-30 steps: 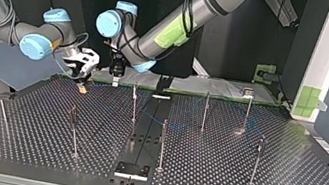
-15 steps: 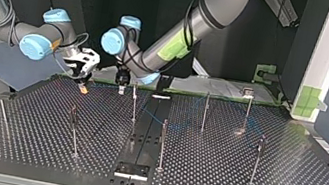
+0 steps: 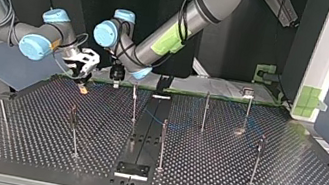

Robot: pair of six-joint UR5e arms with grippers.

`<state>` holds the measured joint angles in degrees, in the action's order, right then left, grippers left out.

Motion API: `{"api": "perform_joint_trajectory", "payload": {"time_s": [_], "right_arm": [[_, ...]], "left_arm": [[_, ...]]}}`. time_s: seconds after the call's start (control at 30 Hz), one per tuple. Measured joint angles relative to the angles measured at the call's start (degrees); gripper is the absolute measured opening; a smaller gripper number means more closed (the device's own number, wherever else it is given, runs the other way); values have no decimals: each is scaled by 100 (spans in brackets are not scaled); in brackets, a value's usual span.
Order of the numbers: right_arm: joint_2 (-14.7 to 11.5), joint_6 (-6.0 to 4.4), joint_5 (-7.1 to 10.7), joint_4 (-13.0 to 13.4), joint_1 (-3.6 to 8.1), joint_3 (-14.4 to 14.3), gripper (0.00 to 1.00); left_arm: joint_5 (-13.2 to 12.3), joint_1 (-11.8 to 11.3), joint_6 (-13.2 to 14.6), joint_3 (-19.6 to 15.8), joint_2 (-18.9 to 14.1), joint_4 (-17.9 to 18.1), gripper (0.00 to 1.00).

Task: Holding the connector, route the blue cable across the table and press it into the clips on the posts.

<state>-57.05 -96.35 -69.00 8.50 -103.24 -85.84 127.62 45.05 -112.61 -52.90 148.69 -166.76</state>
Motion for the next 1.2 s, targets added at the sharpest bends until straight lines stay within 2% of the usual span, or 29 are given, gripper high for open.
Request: {"api": "perform_joint_trajectory", "payload": {"time_s": [0.27, 0.47, 0.57, 0.8, 1.1, 1.2], "right_arm": [[-45, 6, 0, -15, -7, 0, 0], [-284, -19, 0, -38, -30, 0, 0], [-431, -64, 0, -31, -38, 7, 0], [-793, -290, 45, -103, -23, 95, 0], [-1289, -412, 62, -284, 22, 145, 0], [-1418, -425, 74, -353, 25, 181, 0]], "left_arm": [[80, 23, -113, 1, -22, 29, 0], [313, 97, -238, 1, -216, -169, 0], [466, 125, -262, 1, -365, -319, 0], [782, 181, -266, 1, -758, -640, 0], [1001, 232, -257, 0, -1111, -785, 0], [1040, 263, -252, 0, -1201, -815, 0]]}}
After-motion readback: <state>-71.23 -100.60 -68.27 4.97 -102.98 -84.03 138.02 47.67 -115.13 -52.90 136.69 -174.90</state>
